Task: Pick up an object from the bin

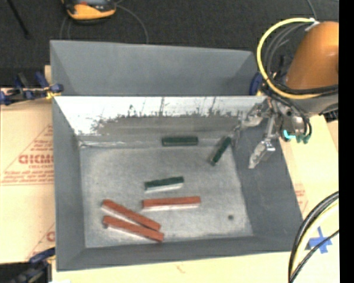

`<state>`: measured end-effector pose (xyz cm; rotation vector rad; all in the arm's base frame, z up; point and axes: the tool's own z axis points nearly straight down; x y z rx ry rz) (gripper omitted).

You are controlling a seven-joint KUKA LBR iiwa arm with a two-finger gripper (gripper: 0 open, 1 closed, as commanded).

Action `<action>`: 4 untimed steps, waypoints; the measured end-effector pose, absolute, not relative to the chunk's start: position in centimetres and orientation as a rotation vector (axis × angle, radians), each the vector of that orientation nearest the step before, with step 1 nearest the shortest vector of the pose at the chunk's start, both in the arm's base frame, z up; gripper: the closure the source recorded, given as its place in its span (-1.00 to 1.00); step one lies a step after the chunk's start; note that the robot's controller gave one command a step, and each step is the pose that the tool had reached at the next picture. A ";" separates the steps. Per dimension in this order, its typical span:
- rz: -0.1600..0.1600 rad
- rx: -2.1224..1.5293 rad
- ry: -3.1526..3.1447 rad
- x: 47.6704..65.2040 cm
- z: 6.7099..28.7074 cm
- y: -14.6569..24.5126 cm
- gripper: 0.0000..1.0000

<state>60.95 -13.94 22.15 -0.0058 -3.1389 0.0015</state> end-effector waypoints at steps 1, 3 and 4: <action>0.004 -0.002 -3.147 61.1 22.6 -13.9 -1.00; 0.006 0.487 -3.113 63.3 13.1 -14.5 -1.00; 0.006 0.575 -3.097 65.5 8.0 -12.1 1.00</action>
Offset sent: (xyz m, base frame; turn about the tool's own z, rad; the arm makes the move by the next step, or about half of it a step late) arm 0.0368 -0.0030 -0.1293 -0.2625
